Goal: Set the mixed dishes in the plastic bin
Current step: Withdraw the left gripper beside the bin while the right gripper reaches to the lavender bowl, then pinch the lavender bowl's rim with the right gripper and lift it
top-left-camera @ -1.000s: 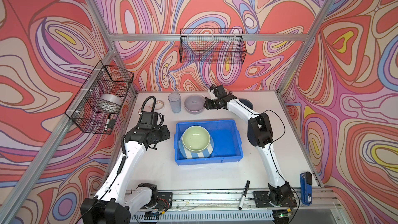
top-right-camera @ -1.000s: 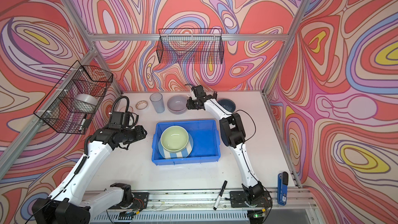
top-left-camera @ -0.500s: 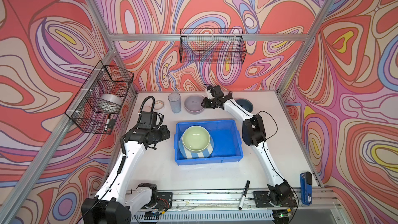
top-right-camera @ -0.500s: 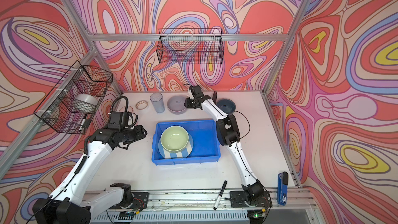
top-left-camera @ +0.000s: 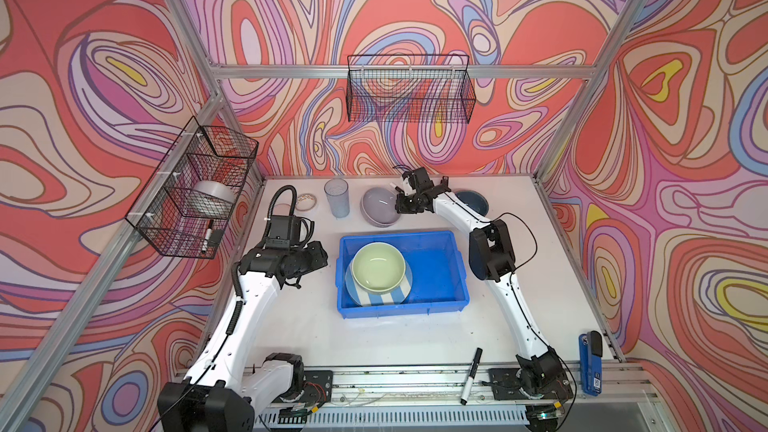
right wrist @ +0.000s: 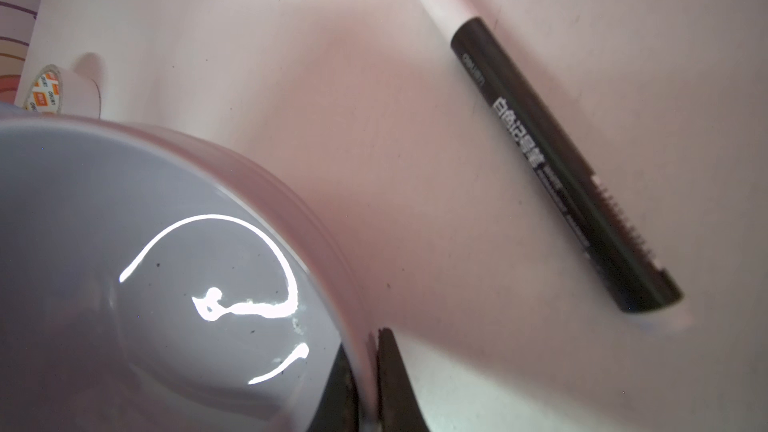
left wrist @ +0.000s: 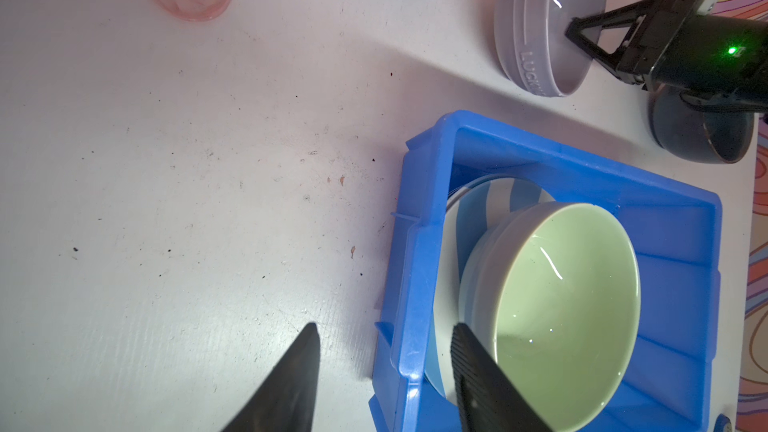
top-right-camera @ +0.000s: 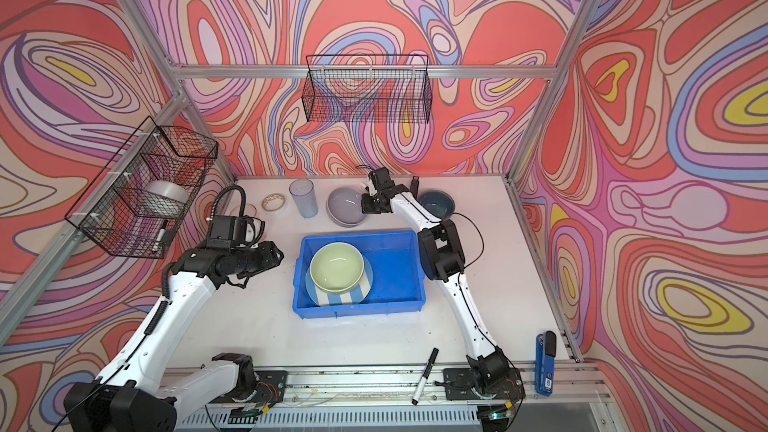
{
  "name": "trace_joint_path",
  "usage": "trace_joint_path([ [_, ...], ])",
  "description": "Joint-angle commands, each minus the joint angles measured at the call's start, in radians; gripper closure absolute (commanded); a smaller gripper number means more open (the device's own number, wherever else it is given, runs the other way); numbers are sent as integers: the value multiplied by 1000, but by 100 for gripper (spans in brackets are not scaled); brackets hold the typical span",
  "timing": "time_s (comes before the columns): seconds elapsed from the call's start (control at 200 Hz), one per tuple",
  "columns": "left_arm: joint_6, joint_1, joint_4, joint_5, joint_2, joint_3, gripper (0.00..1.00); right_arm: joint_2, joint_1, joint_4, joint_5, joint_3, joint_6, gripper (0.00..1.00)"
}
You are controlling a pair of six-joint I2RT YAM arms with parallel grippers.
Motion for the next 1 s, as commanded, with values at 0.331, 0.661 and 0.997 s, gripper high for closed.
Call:
trace_joint_path([
  [0.331,31,8,24,66,7,-9,46,-279,5,12,-31,-113,-16,100],
  [0.661,54,8,33,102,6,-10,46,-379,7,-122,-33,-79,-124,100],
  [0.997,56,8,39,107,11,-4,47,-492,80,-450,31,16,-329,100],
])
